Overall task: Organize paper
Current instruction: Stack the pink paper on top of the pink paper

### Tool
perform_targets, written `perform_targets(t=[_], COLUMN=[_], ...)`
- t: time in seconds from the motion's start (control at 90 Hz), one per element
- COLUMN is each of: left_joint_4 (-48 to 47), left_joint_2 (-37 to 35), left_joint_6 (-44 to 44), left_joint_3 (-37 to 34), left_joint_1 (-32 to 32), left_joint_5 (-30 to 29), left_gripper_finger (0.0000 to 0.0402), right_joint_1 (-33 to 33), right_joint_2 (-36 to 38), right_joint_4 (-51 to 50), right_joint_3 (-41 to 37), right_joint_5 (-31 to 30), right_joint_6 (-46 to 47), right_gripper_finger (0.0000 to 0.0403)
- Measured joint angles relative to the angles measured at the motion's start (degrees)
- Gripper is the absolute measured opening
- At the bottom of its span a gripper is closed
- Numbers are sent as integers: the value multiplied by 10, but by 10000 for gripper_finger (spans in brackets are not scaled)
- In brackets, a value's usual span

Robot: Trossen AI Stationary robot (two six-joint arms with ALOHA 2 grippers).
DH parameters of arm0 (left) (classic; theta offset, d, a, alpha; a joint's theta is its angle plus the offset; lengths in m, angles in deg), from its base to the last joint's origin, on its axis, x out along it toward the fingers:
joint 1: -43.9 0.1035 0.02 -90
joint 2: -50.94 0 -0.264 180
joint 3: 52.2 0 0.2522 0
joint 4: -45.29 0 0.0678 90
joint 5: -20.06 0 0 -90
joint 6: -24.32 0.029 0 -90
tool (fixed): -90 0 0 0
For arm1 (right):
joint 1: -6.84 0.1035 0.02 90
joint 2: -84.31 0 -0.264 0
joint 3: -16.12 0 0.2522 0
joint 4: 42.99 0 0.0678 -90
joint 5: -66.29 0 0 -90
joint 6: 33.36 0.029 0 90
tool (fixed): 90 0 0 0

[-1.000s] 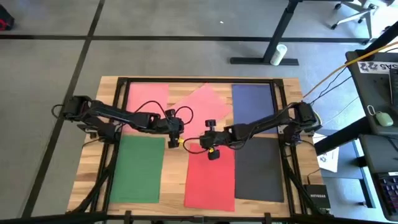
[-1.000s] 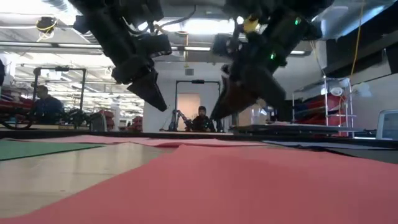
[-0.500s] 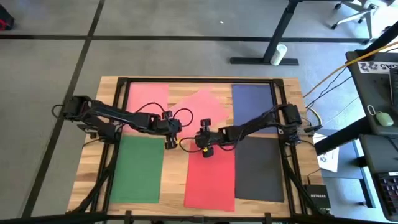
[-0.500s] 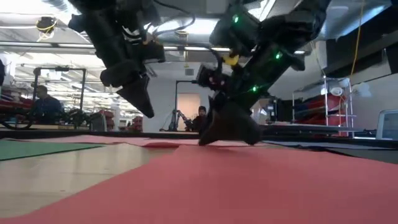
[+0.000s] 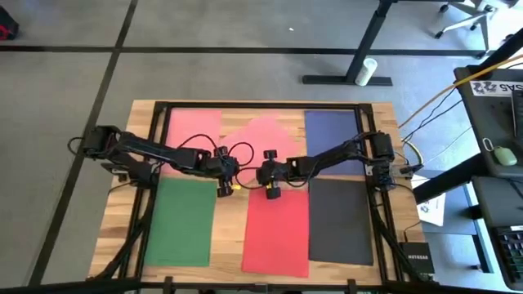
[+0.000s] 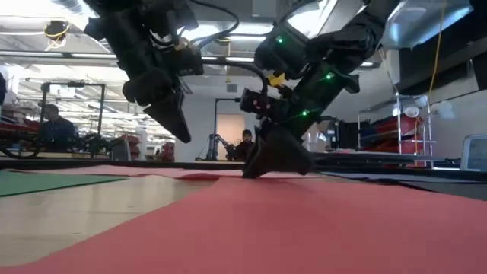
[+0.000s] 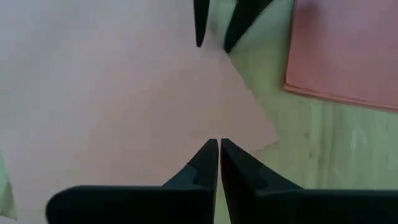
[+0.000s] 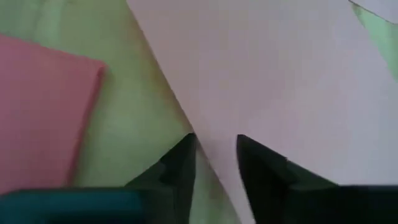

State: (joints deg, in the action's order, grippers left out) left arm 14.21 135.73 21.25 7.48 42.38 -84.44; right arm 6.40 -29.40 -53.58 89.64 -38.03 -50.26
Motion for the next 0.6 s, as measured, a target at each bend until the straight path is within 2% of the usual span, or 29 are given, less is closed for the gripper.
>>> perform_targets(t=[0.056,0.111,0.267,0.456,0.6], left_joint_4=[0,0,0,0,-2], left_joint_2=[0,0,0,0,0], left_joint_6=[0,-1,-14,-9,1], left_joint_3=[0,0,0,0,-1], left_joint_1=[0,0,-6,-42,-57], left_joint_5=[0,0,7,29,-5], left_gripper_finger=[0,0,0,0,16], right_joint_1=[-5,-9,-9,-7,-7], right_joint_2=[0,-1,-1,-1,-1], right_joint_4=[-3,-2,0,-2,-1], right_joint_3=[2,2,2,2,2], right_joint_5=[1,1,-10,-9,-8], right_joint_6=[-5,-19,-31,-30,-29], right_gripper_finger=[29,10,2,0,0])
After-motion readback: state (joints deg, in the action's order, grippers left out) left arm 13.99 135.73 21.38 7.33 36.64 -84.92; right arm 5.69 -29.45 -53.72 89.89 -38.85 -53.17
